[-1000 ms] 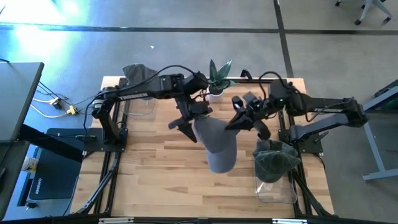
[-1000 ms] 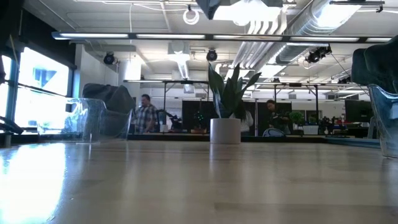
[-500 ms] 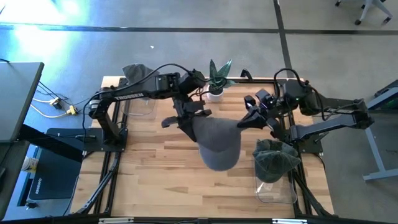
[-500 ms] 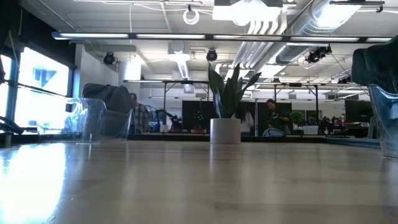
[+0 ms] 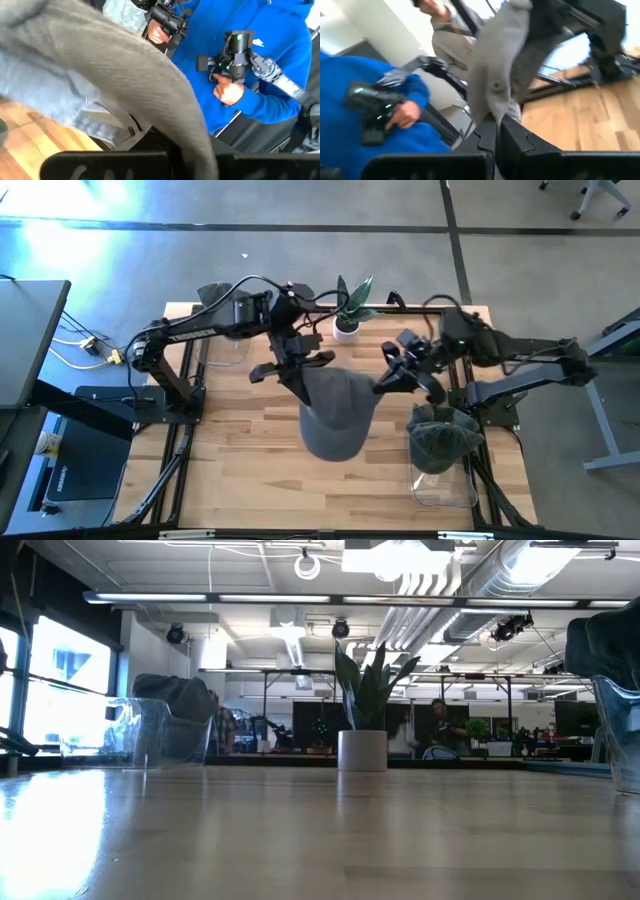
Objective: Pick & Place hat
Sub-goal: Put the gray cap into the top transparent bin
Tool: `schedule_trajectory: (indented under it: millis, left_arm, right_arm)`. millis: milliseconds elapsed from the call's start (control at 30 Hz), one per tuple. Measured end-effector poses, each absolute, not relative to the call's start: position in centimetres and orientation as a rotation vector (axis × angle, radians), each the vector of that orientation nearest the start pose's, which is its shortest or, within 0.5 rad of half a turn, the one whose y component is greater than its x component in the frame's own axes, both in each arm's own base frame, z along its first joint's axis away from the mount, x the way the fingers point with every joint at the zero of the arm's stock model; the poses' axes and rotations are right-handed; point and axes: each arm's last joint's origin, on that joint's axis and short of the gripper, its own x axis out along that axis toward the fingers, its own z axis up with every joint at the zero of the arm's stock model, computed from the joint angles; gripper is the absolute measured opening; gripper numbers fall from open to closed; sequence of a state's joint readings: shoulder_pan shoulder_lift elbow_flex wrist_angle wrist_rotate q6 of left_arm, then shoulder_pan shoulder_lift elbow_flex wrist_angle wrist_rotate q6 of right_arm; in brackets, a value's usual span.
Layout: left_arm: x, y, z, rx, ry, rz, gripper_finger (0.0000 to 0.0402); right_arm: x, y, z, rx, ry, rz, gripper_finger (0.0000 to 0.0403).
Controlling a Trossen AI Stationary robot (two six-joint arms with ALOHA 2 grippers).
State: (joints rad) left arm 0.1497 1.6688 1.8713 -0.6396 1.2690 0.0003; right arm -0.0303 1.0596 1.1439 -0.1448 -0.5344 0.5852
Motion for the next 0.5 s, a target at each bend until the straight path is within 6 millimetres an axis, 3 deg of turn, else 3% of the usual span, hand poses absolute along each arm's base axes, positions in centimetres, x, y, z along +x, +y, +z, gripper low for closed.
schedule_trajectory:
  millis: [233, 500]
  left_arm:
    - [34.2, 2.4, 43.5, -0.345, 0.436, -1.006, 0.0001]
    - [34.3, 2.5, 43.4, -0.369, 0.469, -0.933, 0.0]
  right_arm:
    - [21.8, -1.8, 40.9, 0.615, 0.197, 0.399, 0.009]
    - [22.3, -5.6, 39.8, 0.547, 0.198, 0.276, 0.0246]
